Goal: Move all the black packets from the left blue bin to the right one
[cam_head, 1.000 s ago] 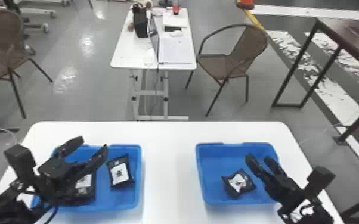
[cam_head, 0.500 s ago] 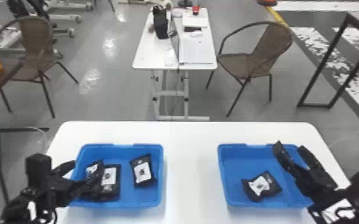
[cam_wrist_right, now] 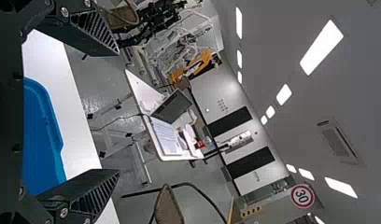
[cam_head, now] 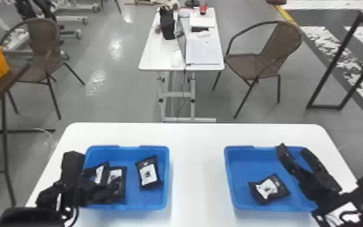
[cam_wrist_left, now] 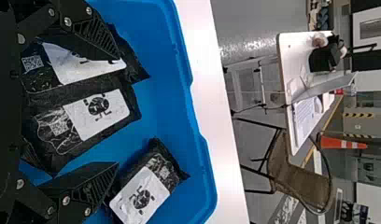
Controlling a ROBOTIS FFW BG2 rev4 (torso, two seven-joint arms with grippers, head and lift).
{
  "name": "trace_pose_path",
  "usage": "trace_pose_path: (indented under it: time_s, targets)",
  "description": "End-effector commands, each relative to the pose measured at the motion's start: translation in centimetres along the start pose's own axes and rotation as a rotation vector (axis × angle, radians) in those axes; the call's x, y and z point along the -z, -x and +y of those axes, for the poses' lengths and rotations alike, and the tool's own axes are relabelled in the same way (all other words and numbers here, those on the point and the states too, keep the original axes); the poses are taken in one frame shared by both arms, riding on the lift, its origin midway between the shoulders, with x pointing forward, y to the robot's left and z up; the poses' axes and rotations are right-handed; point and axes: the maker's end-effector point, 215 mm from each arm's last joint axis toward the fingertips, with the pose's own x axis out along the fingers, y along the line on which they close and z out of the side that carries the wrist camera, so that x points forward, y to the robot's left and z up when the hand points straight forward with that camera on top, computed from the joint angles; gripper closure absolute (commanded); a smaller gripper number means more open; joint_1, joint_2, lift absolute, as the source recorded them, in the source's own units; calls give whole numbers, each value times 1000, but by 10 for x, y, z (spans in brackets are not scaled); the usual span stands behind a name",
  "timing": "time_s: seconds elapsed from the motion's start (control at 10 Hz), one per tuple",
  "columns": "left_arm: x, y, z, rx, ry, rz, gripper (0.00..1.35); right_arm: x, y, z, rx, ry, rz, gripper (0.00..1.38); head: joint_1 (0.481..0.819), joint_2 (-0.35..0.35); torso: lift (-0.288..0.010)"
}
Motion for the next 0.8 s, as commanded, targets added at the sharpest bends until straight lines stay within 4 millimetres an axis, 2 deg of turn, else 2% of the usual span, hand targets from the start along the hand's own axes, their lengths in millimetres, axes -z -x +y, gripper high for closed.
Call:
trace_pose_path:
  time_s: [0.0, 0.2, 0.4, 0.5, 0.7]
  targets:
    - [13, -7, -6, 1, -24, 74, 248, 3, 1, 0, -1, -13, 1, 133, 695, 10, 0]
    - [13, -4, 2, -30, -30, 95, 252, 7, 2, 0, -3, -24, 5, 133, 695, 7, 0]
    - [23, -1, 3, -36, -23, 147, 266, 9, 3, 0, -4, -35, 6, 134, 695, 18, 0]
    - [21, 5, 10, -65, -48, 170, 268, 10, 3, 0, -4, -38, 7, 133, 695, 21, 0]
    - [33, 10, 18, -86, -46, 218, 268, 15, 2, 3, -10, -52, 10, 134, 695, 37, 0]
